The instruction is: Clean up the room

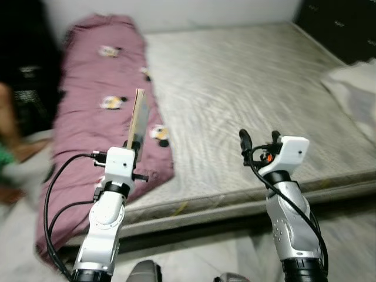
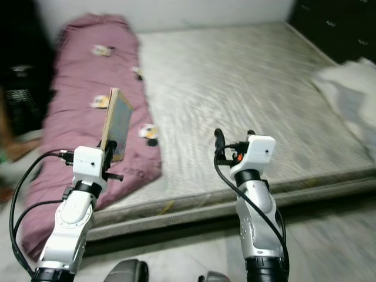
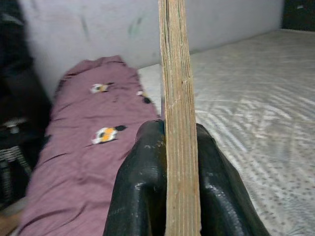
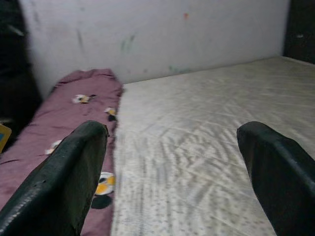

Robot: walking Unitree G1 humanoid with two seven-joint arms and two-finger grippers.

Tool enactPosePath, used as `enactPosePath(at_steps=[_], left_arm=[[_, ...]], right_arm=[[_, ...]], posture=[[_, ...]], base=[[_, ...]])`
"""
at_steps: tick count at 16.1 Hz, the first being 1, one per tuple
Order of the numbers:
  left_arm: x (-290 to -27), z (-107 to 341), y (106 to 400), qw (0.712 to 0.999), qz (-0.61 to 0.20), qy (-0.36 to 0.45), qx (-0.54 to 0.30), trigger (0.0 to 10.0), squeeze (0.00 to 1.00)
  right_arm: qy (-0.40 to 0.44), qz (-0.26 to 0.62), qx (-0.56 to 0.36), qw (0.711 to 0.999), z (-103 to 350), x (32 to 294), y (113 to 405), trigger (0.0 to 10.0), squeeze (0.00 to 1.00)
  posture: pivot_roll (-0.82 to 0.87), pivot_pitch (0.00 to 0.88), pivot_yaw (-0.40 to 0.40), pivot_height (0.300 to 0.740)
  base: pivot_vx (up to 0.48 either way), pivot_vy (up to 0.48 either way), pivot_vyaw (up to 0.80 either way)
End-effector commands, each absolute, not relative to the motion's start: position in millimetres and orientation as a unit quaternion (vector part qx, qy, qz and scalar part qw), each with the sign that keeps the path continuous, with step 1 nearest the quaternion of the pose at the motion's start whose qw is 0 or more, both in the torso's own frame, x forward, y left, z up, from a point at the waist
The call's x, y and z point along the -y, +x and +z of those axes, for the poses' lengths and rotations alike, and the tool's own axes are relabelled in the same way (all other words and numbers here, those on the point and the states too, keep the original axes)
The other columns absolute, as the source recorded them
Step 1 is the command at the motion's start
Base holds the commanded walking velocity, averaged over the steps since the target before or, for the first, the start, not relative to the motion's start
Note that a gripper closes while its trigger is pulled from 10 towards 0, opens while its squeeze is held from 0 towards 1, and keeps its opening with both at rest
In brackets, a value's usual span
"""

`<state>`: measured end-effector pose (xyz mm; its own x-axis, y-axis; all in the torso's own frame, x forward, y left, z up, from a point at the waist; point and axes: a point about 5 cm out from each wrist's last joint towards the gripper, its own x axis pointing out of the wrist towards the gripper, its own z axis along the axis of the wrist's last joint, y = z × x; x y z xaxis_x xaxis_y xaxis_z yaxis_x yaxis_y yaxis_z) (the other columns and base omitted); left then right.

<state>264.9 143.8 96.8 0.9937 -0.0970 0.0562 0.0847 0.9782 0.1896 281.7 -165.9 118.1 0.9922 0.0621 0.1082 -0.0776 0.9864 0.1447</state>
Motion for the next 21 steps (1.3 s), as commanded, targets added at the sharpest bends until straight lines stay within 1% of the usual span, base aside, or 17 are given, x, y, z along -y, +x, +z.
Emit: enactPosePath(at_steps=[1, 5, 7, 13, 19, 21], left_arm=[[-143.8, 102.7, 264.7, 0.993, -0.045, 0.095, 0.048, 10.0, 0.00], [-140.8, 103.2, 263.8, 0.993, -0.064, 0.080, 0.051, 10.0, 0.00], [-140.2, 103.3, 264.2, 0.993, -0.067, 0.078, 0.052, 10.0, 0.00], [-138.8, 102.3, 265.2, 0.994, -0.073, 0.069, 0.049, 10.0, 0.00], [-136.9, 99.6, 263.2, 0.994, -0.071, 0.073, 0.045, 10.0, 0.00], [-136.8, 99.8, 263.1, 0.994, -0.072, 0.072, 0.046, 10.0, 0.00]], right_arm=[[0.072, 0.034, 0.059, 0.995, 121.2, 167.0, 281.7, 10.0, 0.00], [0.075, 0.030, 0.053, 0.995, 118.5, 169.4, 280.0, 10.0, 0.00], [0.077, 0.027, 0.052, 0.995, 118.3, 169.9, 280.3, 10.0, 0.00], [0.070, 0.021, 0.051, 0.996, 118.0, 172.5, 282.1, 10.0, 0.00], [0.066, 0.020, 0.045, 0.997, 114.9, 173.2, 280.9, 10.0, 0.00], [0.065, 0.020, 0.044, 0.997, 114.6, 173.2, 280.3, 10.0, 0.00]], posture=[[-0.03, 0.036, 0.014, 0.740], [-0.03, 0.038, 0.010, 0.740], [-0.04, 0.037, 0.010, 0.740], [-0.04, 0.028, 0.008, 0.740], [-0.04, 0.031, 0.007, 0.740], [-0.04, 0.032, 0.009, 0.740]], base=[[0.000, 0.000, 0.75], [0.000, 0.000, 0.60], [0.127, 0.000, 0.00], [0.341, 0.000, 0.00], [0.000, 0.000, 0.00], [0.000, -0.261, 0.00]])
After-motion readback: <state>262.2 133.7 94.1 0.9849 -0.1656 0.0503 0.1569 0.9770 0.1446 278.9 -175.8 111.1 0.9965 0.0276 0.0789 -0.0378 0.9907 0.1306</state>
